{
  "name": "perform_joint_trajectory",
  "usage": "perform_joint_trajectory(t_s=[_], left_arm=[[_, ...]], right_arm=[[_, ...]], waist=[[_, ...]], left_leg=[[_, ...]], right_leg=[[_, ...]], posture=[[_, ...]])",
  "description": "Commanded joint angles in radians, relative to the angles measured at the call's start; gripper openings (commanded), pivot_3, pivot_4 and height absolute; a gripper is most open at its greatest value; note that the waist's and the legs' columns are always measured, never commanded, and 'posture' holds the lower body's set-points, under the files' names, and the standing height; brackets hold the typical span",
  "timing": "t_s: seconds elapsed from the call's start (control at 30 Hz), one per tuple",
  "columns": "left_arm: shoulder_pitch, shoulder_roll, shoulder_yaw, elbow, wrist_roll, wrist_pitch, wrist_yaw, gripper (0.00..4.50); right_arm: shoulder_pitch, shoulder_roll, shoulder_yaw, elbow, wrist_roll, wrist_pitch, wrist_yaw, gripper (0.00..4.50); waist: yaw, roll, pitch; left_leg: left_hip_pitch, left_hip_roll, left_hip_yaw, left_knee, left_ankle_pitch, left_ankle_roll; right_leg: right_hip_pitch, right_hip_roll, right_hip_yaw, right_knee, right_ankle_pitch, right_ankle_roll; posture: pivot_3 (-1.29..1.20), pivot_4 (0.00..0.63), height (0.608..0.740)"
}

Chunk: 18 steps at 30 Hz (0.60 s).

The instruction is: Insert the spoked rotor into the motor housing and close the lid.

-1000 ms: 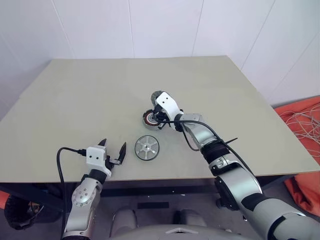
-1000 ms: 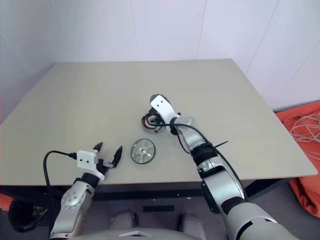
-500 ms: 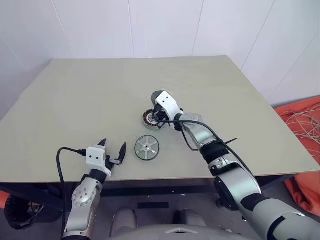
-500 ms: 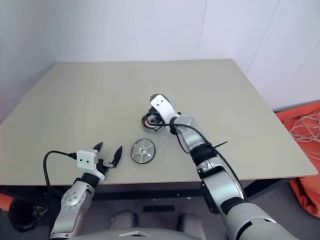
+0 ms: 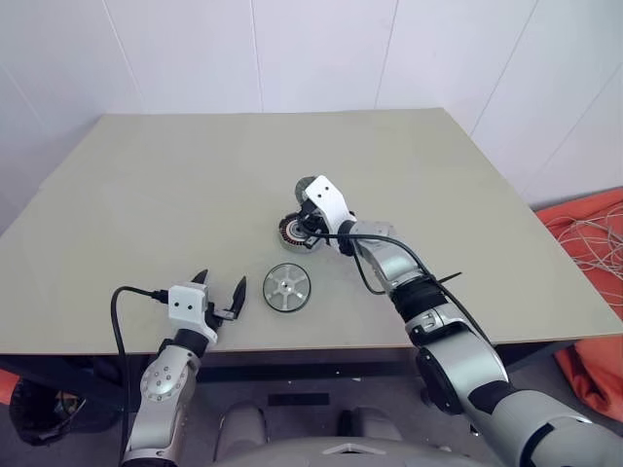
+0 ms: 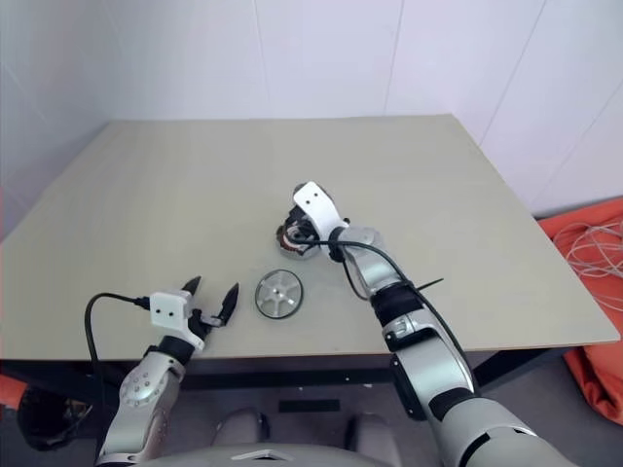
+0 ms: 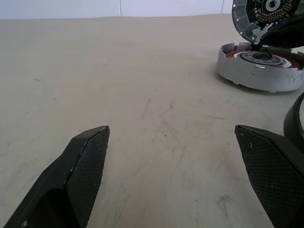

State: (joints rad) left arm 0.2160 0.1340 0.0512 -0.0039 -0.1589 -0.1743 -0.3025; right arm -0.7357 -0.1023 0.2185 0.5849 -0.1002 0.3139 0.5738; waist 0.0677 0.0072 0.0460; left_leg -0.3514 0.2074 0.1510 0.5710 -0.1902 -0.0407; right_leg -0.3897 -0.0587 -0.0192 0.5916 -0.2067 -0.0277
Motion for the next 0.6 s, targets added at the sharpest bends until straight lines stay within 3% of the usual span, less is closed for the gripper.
perform_joint_trajectory(t_s=[0.03,0.6], left_arm=[[-0.003,-0.001,0.001,-0.019,-0.008,0.006,0.001,4.5],[0.002,-0.004,-0.001,-0.024,-0.003,0.006,0.004,4.5]], right_arm=[[-0.014,0.0,0.001,-0.05,0.011,0.003,0.005,0.04],[-0.012,-0.006,0.018,0.004,-0.008,0.005,-0.006,0.04]], waist=[[0.0,0.0,0.0],[0.0,0.0,0.0]], left_leg=[[0.0,0.0,0.0,0.0,0.0,0.0],[0.0,0.0,0.0,0.0,0.0,0.0]], right_leg=[[0.0,0.0,0.0,0.0,0.0,0.0],[0.0,0.0,0.0,0.0,0.0,0.0]], posture=[[0.0,0.0,0.74],[0.0,0.0,0.74]])
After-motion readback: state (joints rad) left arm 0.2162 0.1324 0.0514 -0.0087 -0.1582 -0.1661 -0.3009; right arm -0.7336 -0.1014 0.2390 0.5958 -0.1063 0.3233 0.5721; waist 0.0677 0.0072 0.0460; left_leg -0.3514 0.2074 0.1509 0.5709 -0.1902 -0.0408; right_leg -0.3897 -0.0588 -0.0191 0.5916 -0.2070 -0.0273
